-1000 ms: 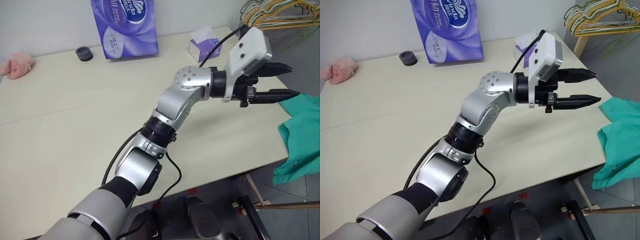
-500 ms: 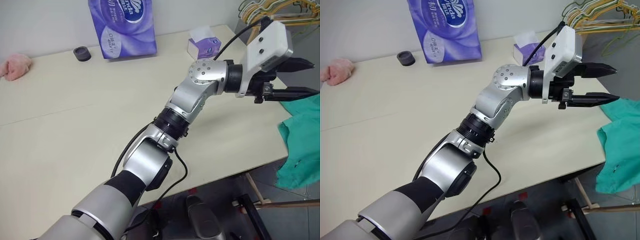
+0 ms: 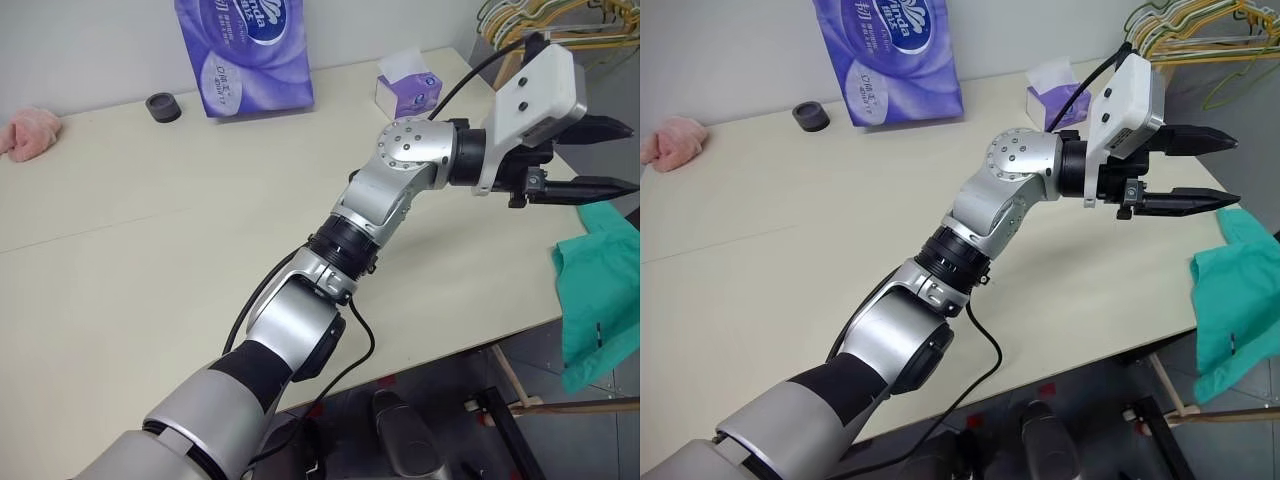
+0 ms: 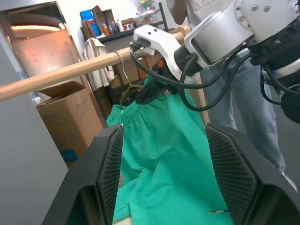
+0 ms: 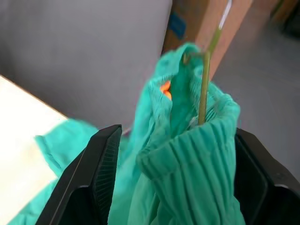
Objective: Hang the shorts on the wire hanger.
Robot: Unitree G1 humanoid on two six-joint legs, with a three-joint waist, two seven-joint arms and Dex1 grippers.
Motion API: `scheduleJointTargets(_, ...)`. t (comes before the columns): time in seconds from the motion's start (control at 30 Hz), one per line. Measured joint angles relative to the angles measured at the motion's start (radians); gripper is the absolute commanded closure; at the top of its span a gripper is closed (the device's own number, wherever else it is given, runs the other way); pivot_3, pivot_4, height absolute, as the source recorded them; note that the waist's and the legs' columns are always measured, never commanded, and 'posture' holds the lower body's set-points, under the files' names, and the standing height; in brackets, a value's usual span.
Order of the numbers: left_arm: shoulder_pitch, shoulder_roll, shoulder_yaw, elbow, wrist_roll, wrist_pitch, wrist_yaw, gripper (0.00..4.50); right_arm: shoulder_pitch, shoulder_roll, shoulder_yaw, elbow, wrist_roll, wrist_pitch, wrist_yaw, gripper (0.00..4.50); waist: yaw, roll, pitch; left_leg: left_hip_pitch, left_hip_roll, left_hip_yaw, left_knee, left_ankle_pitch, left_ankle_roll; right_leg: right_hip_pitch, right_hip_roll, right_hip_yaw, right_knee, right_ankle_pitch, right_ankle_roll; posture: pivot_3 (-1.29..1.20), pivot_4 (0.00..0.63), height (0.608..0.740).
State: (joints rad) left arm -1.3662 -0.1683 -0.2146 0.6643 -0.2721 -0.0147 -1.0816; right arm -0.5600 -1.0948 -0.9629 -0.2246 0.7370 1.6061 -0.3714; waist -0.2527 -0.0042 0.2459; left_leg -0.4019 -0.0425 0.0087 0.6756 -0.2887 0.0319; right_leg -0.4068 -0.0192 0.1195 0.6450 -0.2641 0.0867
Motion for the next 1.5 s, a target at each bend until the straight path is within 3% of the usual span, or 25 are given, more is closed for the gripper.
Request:
scheduleJointTargets(0.27, 0.000, 0.000, -0.010, 0.005, 0.009, -0.012, 0.000, 1.57, 0.059, 0.123, -0.055, -0.057, -0.026, 0.000, -0.079, 1.19, 0.001, 0.001, -0.001, 0.000, 0.000, 0.001, 0.000, 0.000, 0.001, 0.000, 0.000, 0.001, 0.001, 0.001, 0.000, -0.36, 0.228, 0.740)
scheduleJointTargets(0.43, 0.000, 0.001, -0.014, 0.005, 0.011, -0.011, 0.000, 1.57, 0.037, 0.119, -0.053, -0.158, -0.114, 0.000, -0.102, 1.19, -0.002, 0.001, -0.001, 0.001, 0.000, 0.002, 0.000, 0.000, 0.001, -0.001, 0.000, 0.001, 0.002, 0.001, 0.001, -0.36, 0.229, 0.740)
scheduleJointTargets(0.63, 0.000, 0.001, -0.017, 0.004, 0.012, -0.010, -0.002, 1.57, -0.012, 0.059, 0.046, -0.248, -0.179, 0.000, -0.028, 1.19, -0.005, 0.002, -0.001, 0.002, 0.000, 0.003, 0.001, 0.000, 0.001, -0.001, 0.000, 0.001, 0.002, 0.001, 0.002, -0.36, 0.229, 0.740)
scheduleJointTargets(0.73, 0.001, 0.001, -0.018, 0.002, 0.012, -0.010, -0.002, 1.57, -0.055, 0.120, 0.011, -0.259, -0.208, 0.000, -0.014, 0.76, -0.004, 0.000, 0.000, 0.001, 0.000, 0.002, 0.001, 0.000, 0.001, -0.001, 0.000, 0.001, 0.001, 0.002, 0.002, -0.37, 0.232, 0.740)
scheduleJointTargets(0.83, 0.001, 0.001, -0.018, 0.002, 0.012, -0.009, -0.002, 1.57, -0.054, 0.184, -0.021, -0.250, -0.233, 0.000, -0.006, 0.05, -0.003, 0.001, -0.001, 0.001, -0.001, 0.003, 0.001, -0.001, 0.002, -0.001, -0.001, 0.001, 0.002, 0.004, -0.002, -0.37, 0.234, 0.740)
scheduleJointTargets(1.07, 0.001, 0.001, -0.020, 0.002, 0.013, -0.008, -0.006, 1.57, -0.048, 0.288, -0.123, -0.245, -0.277, 0.000, -0.048, 0.05, -0.002, 0.001, -0.001, 0.000, -0.001, 0.002, 0.001, -0.001, 0.002, -0.001, -0.001, 0.001, 0.002, 0.004, -0.002, -0.37, 0.238, 0.740)
scheduleJointTargets(1.17, 0.002, 0.001, -0.025, 0.000, 0.014, -0.007, -0.013, 1.57, 0.006, 0.234, -0.114, -0.242, -0.286, 0.000, -0.017, 0.05, -0.002, 0.002, -0.001, 0.001, -0.001, 0.003, 0.001, -0.001, 0.003, -0.001, -0.001, 0.001, 0.002, 0.004, -0.002, -0.37, 0.239, 0.740)
scheduleJointTargets(1.3, 0.004, 0.001, -0.030, -0.001, 0.016, -0.006, -0.016, 1.57, 0.054, 0.078, -0.018, -0.298, -0.295, 0.000, 0.085, 0.05, -0.016, 0.001, -0.001, 0.001, -0.001, 0.004, 0.001, -0.002, 0.003, -0.001, -0.001, 0.001, 0.002, 0.004, -0.001, -0.38, 0.240, 0.740)
scheduleJointTargets(1.5, 0.016, 0.004, -0.034, -0.017, 0.016, 0.029, -0.003, 1.57, 0.047, 0.050, 0.138, -0.372, -0.285, -0.036, 0.231, 0.05, -0.040, 0.000, 0.000, 0.001, 0.000, 0.004, 0.001, -0.002, 0.003, -0.001, 0.000, 0.001, 0.002, 0.002, 0.004, -0.36, 0.233, 0.740)
